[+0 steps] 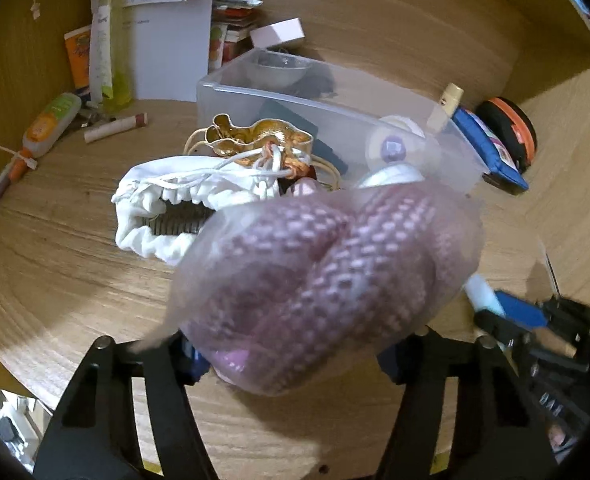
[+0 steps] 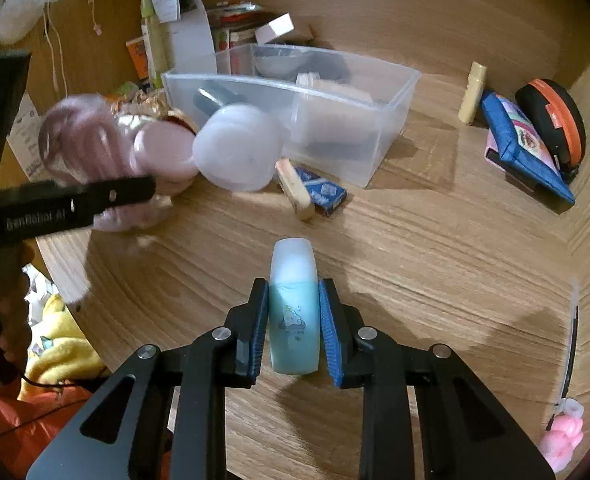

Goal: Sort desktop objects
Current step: 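Grasp the light-blue tube with the right tool while the left tool reaches for the pink rope bag, then grasp the pink bagged rope with the left tool while the right tool holds the tube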

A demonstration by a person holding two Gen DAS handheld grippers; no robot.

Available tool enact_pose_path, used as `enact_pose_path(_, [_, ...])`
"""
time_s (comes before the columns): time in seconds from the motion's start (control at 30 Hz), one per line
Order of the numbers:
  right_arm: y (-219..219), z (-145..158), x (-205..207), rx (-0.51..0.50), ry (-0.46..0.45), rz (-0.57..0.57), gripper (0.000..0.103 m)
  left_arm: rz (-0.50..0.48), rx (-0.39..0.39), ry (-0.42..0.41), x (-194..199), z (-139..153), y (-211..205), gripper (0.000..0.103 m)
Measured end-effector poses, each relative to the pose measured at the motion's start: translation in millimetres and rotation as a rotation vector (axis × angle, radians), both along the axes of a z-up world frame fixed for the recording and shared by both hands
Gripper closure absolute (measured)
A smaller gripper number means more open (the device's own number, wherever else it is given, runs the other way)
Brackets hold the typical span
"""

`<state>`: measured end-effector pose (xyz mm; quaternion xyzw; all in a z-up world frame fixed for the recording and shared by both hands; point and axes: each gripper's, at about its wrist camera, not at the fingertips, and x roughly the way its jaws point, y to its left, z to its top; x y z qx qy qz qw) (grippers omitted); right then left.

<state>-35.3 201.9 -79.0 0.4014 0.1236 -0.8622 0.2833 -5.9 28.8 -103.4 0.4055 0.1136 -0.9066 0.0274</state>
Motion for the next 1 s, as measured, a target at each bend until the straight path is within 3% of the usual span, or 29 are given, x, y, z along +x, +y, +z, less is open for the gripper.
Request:
enact_pose_path(0.17, [2.1, 15.4, -1.4, -0.04, 0.021, -0.023, 0.08, -0.042, -0.012, 0.021, 14.1, 8.2, 0.8, 0.042])
enact_pose_path(0.33, [4.1, 31.2, -4.7, -0.091, 0.054, -0.042, 0.08, -0.08, -0.044, 0.082, 25.8, 34.5, 0.3, 0.042])
enact_pose_path(0.67, [7.4, 62.3, -19.5, -0.165, 0.117, -0.088, 0.08, -0.132, -0.004, 0.163, 18.9, 83.5, -23.8, 0.044])
enact_pose_path(0.73, [8.3, 71.7, -22.4, -0.174, 0.139, -0.092, 0.08, -0.148, -0.001, 0.175, 15.1, 92.7, -28.1, 0.06])
enact_pose_path(0.8, [9.1, 82.3, -25.3, -0.183, 0.163, -0.099, 0.08, -0.161, -0.003, 0.19, 8.5, 101.3, -33.2, 0.061])
enact_pose_path(0.87, [8.6, 91.0, -28.5, -0.194, 0.182, -0.102, 0.08, -0.161, -0.033, 0.191, -1.9, 103.0, -36.5, 0.069])
enact_pose_path(0.93, [5.4, 95.7, -33.9, -0.195, 0.187, -0.108, 0.08, -0.174, -0.064, 0.16, -15.0, 95.8, -37.8, 0.082])
enact_pose_path(1.0, [1.1, 95.9, -38.1, -0.2, 0.178, -0.107, 0.08, -0.191, -0.056, 0.102, -25.6, 80.6, -40.1, 0.082])
